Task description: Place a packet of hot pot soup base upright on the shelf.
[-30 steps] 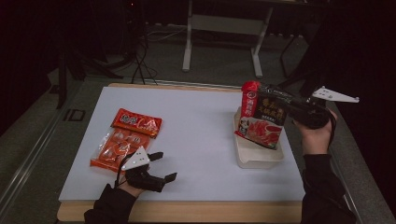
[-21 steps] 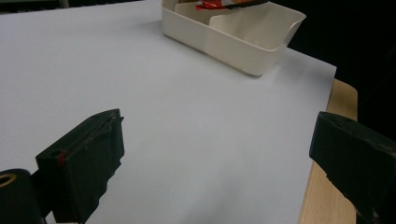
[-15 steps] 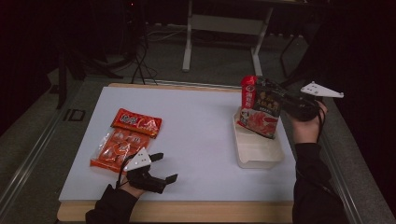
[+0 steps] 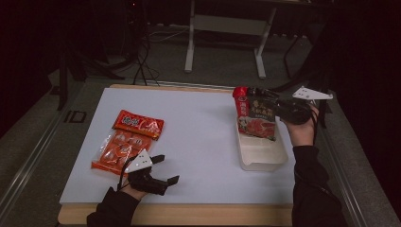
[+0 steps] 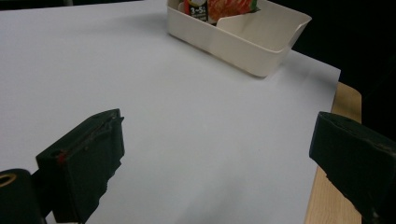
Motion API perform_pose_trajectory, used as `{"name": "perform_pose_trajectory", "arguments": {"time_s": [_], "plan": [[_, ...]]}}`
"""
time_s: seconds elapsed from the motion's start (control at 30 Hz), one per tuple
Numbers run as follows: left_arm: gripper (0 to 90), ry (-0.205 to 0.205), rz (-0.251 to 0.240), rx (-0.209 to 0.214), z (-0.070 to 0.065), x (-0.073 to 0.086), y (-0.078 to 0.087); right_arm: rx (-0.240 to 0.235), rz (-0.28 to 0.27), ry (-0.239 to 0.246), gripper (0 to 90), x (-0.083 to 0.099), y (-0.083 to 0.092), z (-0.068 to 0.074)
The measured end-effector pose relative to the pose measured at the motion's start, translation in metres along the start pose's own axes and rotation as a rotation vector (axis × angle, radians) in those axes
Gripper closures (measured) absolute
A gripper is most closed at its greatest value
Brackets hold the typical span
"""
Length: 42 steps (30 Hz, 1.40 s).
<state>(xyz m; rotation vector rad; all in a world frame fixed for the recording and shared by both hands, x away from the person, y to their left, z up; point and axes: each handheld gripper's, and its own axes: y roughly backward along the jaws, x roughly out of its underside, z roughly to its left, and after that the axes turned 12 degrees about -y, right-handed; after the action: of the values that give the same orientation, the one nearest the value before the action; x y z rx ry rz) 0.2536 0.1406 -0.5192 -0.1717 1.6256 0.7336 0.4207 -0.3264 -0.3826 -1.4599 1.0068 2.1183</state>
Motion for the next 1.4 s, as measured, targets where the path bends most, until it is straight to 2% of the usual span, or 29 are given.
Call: {"name": "perform_pose_trajectory", "arguments": {"time_s": [0.13, 0.17, 0.2, 0.4, 0.5, 0.57, 0.6, 0.67, 0.8, 0.9, 0.97, 1.1, 1.2, 1.27, 1.4], "plan": [[3.7, 0.002, -0.001, -0.002, 0.0, 0.001, 0.0, -0.004, 0.011, -0.019, 72.7, 0.006, -0.003, 0.0], [3.7, 0.002, -0.001, -0.002, 0.0, 0.001, 0.0, -0.008, 0.01, -0.037, 72.7, 0.008, -0.004, -0.002], [3.7, 0.008, 0.003, -0.001, 0.001, 0.002, 0.0, -0.007, -0.01, -0.06, 72.2, 0.012, -0.003, -0.004], [3.8, 0.008, 0.009, 0.002, 0.001, 0.002, -0.001, 0.005, -0.047, -0.099, 71.2, 0.019, 0.0, -0.01], [3.8, 0.006, 0.011, 0.003, 0.0, 0.002, -0.001, 0.031, -0.01, -0.115, 69.7, 0.026, 0.0, -0.014], [3.8, 0.008, 0.01, 0.004, 0.0, 0.002, -0.001, 0.032, -0.005, -0.121, 68.3, 0.03, -0.001, -0.016], [3.8, 0.007, 0.014, 0.003, 0.001, 0.002, -0.001, 0.034, -0.024, -0.149, 61.8, 0.035, 0.002, -0.018], [3.8, 0.012, 0.014, 0.002, 0.001, 0.003, -0.002, 0.052, -0.022, -0.172, 59.1, 0.035, 0.006, -0.017], [3.8, 0.011, 0.017, 0.006, 0.0, 0.002, -0.003, 0.069, -0.015, -0.144, 51.5, 0.031, 0.013, -0.01], [3.8, 0.018, 0.013, 0.008, 0.001, 0.003, -0.003, 0.039, -0.064, -0.166, 47.9, 0.027, 0.022, -0.005], [3.8, 0.02, 0.014, 0.005, 0.001, 0.002, -0.003, 0.011, -0.09, -0.203, 45.0, 0.024, 0.028, -0.002], [3.9, -0.012, 0.024, -0.01, 0.0, 0.002, -0.003, 0.052, -0.102, -0.157, 38.7, 0.019, 0.039, 0.009], [4.6, -0.041, 0.017, -0.013, -0.002, 0.001, -0.004, 0.057, -0.116, -0.128, 32.4, 0.016, 0.045, 0.017], [5.4, -0.053, 0.013, -0.007, -0.003, 0.001, -0.004, 0.053, -0.115, -0.127, 29.3, 0.015, 0.048, 0.02], [5.4, -0.024, 0.009, 0.025, -0.004, 0.0, -0.004, 0.065, -0.138, -0.112, 22.5, 0.017, 0.055, 0.028]]}}
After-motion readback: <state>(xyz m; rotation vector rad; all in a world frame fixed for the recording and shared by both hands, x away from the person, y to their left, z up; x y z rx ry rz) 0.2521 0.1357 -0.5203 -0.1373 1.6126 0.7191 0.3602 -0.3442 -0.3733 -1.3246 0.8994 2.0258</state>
